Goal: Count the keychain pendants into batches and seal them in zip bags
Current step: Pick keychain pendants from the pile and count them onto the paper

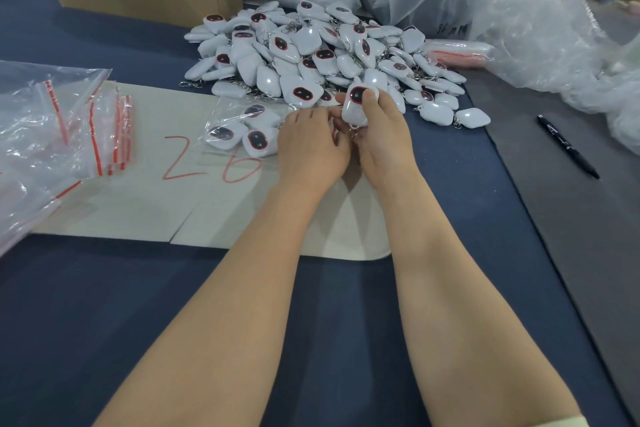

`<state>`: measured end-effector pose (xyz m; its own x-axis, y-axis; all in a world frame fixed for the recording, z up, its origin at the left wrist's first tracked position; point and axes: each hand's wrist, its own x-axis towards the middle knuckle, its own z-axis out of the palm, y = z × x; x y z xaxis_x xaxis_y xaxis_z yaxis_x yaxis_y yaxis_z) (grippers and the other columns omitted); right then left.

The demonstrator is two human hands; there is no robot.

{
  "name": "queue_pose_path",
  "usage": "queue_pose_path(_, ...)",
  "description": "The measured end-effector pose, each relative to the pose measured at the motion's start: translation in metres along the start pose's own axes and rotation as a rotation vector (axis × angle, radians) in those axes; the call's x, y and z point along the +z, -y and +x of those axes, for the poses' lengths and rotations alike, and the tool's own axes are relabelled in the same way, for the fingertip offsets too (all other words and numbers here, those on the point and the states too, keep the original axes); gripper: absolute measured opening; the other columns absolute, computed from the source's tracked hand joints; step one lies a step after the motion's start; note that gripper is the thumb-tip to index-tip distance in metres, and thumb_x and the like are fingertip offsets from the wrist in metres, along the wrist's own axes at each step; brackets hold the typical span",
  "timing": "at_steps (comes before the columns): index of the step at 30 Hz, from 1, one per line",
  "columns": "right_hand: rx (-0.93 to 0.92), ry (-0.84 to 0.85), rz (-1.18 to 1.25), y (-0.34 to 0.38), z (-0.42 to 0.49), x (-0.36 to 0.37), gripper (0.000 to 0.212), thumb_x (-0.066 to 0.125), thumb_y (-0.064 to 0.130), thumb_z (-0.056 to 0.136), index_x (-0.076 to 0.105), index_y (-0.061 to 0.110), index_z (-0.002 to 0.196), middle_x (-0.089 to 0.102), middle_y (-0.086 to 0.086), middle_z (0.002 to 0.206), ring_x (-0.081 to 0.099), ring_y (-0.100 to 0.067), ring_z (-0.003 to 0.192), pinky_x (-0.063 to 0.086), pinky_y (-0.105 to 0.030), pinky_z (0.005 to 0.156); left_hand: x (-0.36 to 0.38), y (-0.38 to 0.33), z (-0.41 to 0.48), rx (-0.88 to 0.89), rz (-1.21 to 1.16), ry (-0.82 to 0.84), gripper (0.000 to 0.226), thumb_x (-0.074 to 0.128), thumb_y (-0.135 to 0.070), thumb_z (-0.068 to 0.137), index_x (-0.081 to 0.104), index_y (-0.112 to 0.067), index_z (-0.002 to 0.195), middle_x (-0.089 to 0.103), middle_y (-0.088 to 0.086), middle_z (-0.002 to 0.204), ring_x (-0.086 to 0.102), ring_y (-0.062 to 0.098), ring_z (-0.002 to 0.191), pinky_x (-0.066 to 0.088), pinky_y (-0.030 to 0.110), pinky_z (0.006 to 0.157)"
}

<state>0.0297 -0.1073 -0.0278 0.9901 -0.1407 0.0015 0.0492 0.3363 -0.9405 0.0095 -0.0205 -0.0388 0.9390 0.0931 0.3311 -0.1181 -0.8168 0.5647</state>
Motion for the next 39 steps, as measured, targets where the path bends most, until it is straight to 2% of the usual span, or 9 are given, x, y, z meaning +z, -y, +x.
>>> queue_pose_path(3, 0.019, -0.012, 0.061, 0.001, 0.000, -0.001, 0.020, 0.037, 0.008, 0.103, 0.055, 0.011, 0.096, 0.063, -0.009, 0.088, 0.063, -0.020, 0.071, 0.054, -0.024, 0.064, -0.001, -0.001, 0.000, -0.004, -0.018, -0.009, 0.029, 0.049, -0.020, 0.087, 0.058, -0.005, 0.111, 0.060, 0.013, 0.115, 0.046, 0.031, 0.113, 0.033, 0.035, 0.092)
queue_pose_path(10, -0.012, 0.056, -0.033, 0.002, -0.004, -0.002, 0.018, 0.043, -0.006, 0.097, 0.054, 0.006, 0.105, 0.064, -0.013, 0.097, 0.066, -0.016, 0.078, 0.055, -0.021, 0.071, -0.005, -0.005, -0.002, -0.061, -0.117, -0.066, 0.028, 0.048, -0.020, 0.090, 0.063, -0.005, 0.108, 0.064, 0.015, 0.110, 0.051, 0.031, 0.109, 0.041, 0.037, 0.088)
queue_pose_path(18, -0.137, -0.044, -0.308, 0.011, -0.008, 0.005, 0.005, 0.054, 0.012, 0.096, 0.052, 0.015, 0.098, 0.063, -0.008, 0.097, 0.057, -0.014, 0.083, 0.048, -0.035, 0.081, -0.009, -0.006, -0.001, -0.055, 0.139, -0.076, 0.030, 0.052, -0.029, 0.090, 0.057, -0.012, 0.115, 0.051, 0.010, 0.121, 0.047, 0.033, 0.112, 0.037, 0.039, 0.087)
queue_pose_path(21, -0.253, -0.064, -0.434, 0.020, -0.011, 0.010, 0.005, 0.060, 0.019, 0.092, 0.058, 0.020, 0.096, 0.061, -0.001, 0.093, 0.049, -0.007, 0.076, 0.044, -0.025, 0.076, -0.012, -0.006, -0.003, -0.089, 0.035, -0.038, 0.027, 0.050, -0.023, 0.090, 0.053, -0.012, 0.114, 0.058, 0.011, 0.112, 0.055, 0.035, 0.102, 0.042, 0.039, 0.077)
queue_pose_path(24, -0.271, -0.065, -0.449, 0.027, -0.014, 0.017, 0.024, 0.064, 0.023, 0.090, 0.060, 0.015, 0.112, 0.065, -0.010, 0.103, 0.054, -0.012, 0.078, 0.051, -0.032, 0.079, -0.014, -0.005, -0.004, -0.098, -0.039, -0.064, 0.021, 0.049, -0.020, 0.088, 0.055, -0.009, 0.105, 0.064, 0.012, 0.102, 0.058, 0.035, 0.095, 0.046, 0.039, 0.075)
queue_pose_path(27, -0.210, -0.045, -0.401, 0.027, -0.018, 0.024, 0.026, 0.065, 0.016, 0.089, 0.049, 0.018, 0.109, 0.064, -0.005, 0.084, 0.064, -0.015, 0.069, 0.055, -0.031, 0.075, -0.017, -0.005, -0.002, -0.159, -0.154, -0.102, 0.015, 0.051, -0.019, 0.086, 0.058, -0.008, 0.094, 0.065, 0.011, 0.095, 0.058, 0.032, 0.089, 0.046, 0.035, 0.074)
queue_pose_path(31, -0.150, -0.099, -0.665, 0.016, -0.017, 0.019, 0.038, 0.067, 0.017, 0.086, 0.035, 0.014, 0.105, 0.065, -0.013, 0.089, 0.067, -0.033, 0.085, 0.050, -0.038, 0.079, -0.022, -0.001, 0.004, -0.301, -0.372, -0.193, 0.005, 0.055, -0.017, 0.084, 0.059, -0.014, 0.085, 0.066, 0.002, 0.084, 0.060, 0.023, 0.084, 0.044, 0.029, 0.070)
queue_pose_path(34, -0.152, -0.039, -0.863, 0.018, -0.016, 0.016, 0.028, 0.069, 0.022, 0.085, 0.046, 0.013, 0.098, 0.066, -0.009, 0.092, 0.063, -0.025, 0.088, 0.046, -0.030, 0.075, -0.025, -0.002, 0.004, -0.316, -0.457, -0.272, 0.001, 0.057, -0.017, 0.084, 0.057, -0.016, 0.083, 0.059, -0.008, 0.073, 0.059, 0.018, 0.079, 0.044, 0.026, 0.070)
queue_pose_path(39, -0.112, 0.218, -1.018, 0.024, -0.014, 0.014, 0.020, 0.051, 0.008, 0.089, 0.067, 0.000, 0.082, 0.064, -0.016, 0.074, 0.061, -0.036, 0.078, 0.053, -0.049, 0.083, -0.026, -0.010, 0.000, -0.105, -0.428, -0.368, 0.002, 0.057, -0.016, 0.082, 0.056, -0.017, 0.081, 0.055, -0.007, 0.068, 0.051, 0.014, 0.068, 0.036, 0.024, 0.061)
